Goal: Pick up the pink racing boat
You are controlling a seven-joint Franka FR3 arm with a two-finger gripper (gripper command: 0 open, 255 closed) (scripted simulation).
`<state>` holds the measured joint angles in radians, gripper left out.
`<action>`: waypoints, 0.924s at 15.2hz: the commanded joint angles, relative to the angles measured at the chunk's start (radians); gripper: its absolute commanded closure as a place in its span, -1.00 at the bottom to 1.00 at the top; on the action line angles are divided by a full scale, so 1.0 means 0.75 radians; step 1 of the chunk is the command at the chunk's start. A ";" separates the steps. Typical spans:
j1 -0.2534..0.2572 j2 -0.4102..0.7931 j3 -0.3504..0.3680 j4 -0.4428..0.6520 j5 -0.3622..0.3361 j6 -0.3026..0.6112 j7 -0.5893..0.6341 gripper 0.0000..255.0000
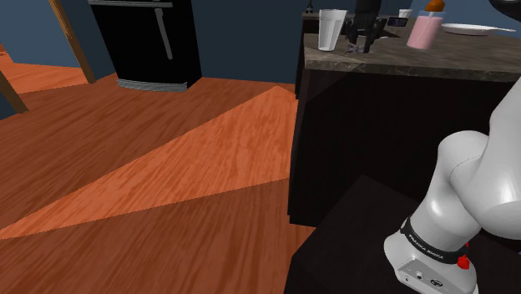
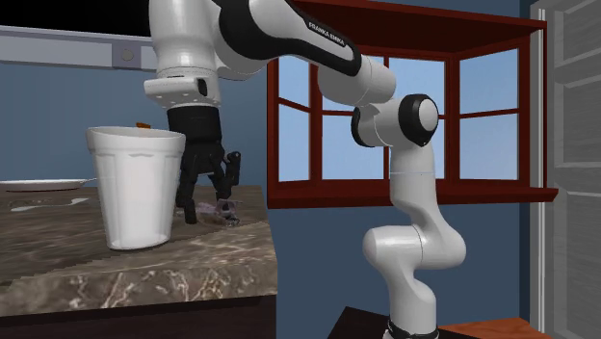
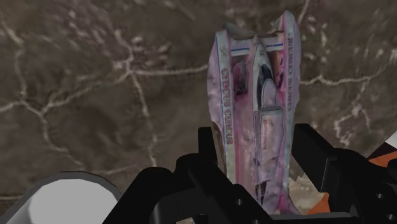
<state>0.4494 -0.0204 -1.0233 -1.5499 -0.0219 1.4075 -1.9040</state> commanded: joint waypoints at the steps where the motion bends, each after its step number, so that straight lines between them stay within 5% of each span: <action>1: -0.004 0.015 -0.005 0.037 0.012 -0.029 -0.009 1.00; 14: -0.151 0.256 -0.063 0.455 0.210 -0.325 -0.156 1.00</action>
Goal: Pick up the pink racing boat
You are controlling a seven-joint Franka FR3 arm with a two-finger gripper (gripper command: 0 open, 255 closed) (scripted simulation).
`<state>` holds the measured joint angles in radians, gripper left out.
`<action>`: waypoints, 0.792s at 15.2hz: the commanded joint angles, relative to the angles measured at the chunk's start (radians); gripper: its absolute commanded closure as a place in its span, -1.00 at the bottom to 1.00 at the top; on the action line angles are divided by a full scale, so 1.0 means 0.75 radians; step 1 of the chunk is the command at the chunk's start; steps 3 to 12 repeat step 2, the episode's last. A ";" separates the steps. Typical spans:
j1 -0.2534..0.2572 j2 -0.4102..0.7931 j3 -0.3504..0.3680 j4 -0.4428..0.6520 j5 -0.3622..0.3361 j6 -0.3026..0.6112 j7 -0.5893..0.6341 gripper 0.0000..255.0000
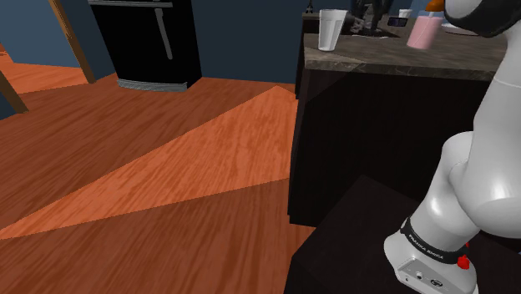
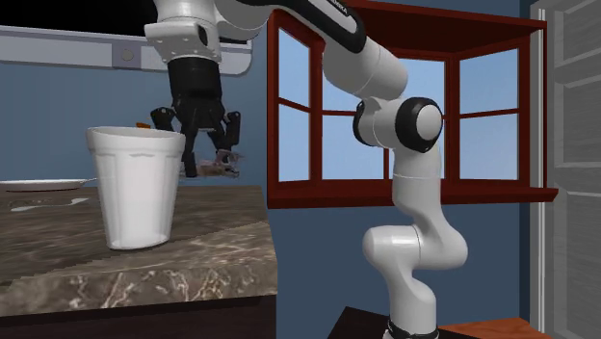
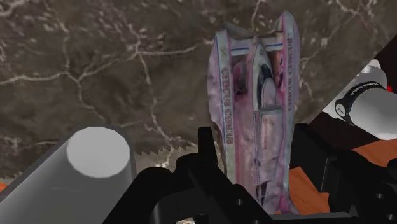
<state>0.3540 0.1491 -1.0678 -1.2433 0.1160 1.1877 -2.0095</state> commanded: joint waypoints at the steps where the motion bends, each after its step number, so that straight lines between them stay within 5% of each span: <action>1: -0.028 0.033 -0.003 0.053 0.029 -0.036 -0.017 1.00; 12: -0.028 0.033 -0.002 0.053 0.029 -0.036 -0.017 1.00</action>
